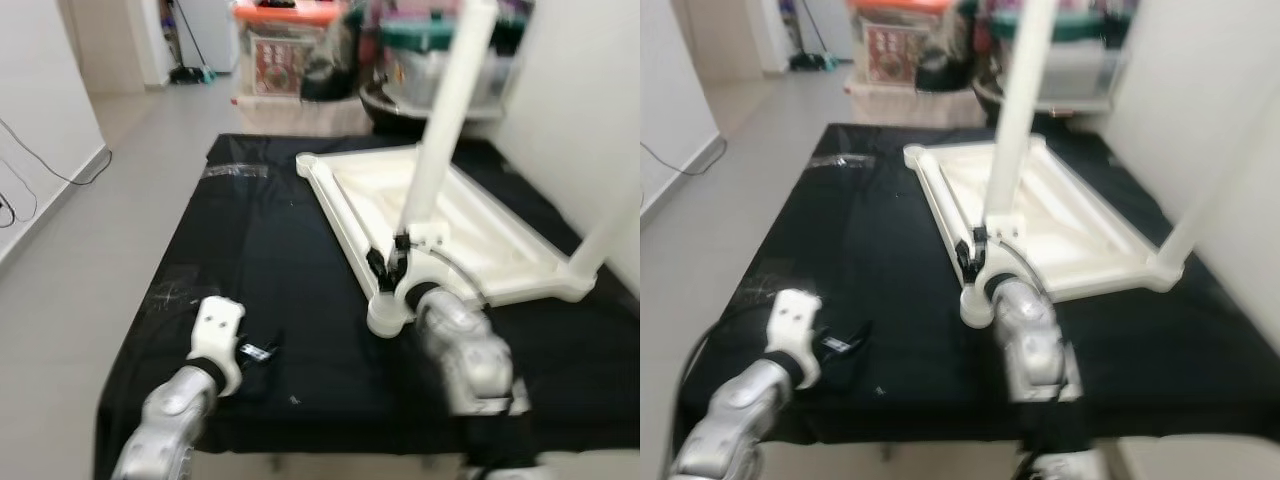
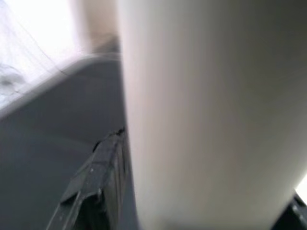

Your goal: Building children table

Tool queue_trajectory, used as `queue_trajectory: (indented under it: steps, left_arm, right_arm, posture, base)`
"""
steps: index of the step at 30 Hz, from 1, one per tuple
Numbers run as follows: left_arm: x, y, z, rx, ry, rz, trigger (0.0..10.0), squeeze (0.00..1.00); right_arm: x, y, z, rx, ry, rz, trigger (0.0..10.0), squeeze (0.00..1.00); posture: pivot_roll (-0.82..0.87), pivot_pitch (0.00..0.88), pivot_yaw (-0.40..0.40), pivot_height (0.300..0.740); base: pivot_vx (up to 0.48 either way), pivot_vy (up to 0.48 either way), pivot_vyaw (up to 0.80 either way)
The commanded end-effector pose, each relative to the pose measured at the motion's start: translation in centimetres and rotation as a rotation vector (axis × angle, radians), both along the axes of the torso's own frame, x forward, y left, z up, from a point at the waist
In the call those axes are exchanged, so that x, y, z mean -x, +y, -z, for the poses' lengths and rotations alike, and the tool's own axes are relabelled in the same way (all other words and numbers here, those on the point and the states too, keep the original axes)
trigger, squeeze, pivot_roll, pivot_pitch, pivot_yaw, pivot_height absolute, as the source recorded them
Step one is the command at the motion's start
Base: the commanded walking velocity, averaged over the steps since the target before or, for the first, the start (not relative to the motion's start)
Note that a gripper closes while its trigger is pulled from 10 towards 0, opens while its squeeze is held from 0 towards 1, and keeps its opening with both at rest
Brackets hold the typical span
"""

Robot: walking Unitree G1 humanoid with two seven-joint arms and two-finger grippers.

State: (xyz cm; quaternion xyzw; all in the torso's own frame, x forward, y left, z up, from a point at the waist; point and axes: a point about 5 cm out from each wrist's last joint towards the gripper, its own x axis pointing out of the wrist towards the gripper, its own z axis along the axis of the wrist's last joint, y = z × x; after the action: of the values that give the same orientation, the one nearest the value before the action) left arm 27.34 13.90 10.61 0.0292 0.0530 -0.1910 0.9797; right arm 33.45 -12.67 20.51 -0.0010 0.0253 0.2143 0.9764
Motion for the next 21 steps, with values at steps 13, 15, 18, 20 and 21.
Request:
queue_trajectory:
  steps: [13,15,18,20,21]
  left_arm:
    - [0.1,0.1,0.4,-0.005,0.015,-0.009,10.0,0.00]
    - [0.2,0.2,0.4,-0.006,0.015,-0.016,10.0,0.00]
    - [0.4,0.6,0.4,-0.010,0.016,-0.025,10.0,0.00]
    - [0.4,0.7,0.4,-0.010,0.017,-0.026,10.0,0.00]
    - [0.5,0.7,0.5,-0.010,0.019,-0.026,10.0,0.00]
  right_arm:
    - [0.5,1.4,-1.5,-0.069,-0.067,-0.709,9.3,0.00]
    - [0.4,2.3,-0.8,-0.128,-0.047,-0.744,0.0,0.00]
    - [-3.0,2.3,1.5,-0.051,0.056,-0.285,0.0,0.00]
    - [-4.1,1.2,2.4,0.021,0.088,-0.051,0.0,0.00]
    - [-4.5,-1.9,3.5,0.061,0.132,0.298,0.0,0.00]
  posture:
    - [0.06,0.000,-0.081,0.740]
    - [0.06,0.000,-0.082,0.740]
    - [0.05,0.000,-0.078,0.740]
    - [0.05,0.000,-0.076,0.740]
    - [0.05,0.000,-0.075,0.740]
  base:
    - [0.000,0.000,0.00]
    - [0.000,0.000,0.00]
    - [0.000,0.000,0.00]
    - [0.000,0.000,0.00]
    - [0.000,0.000,0.00]
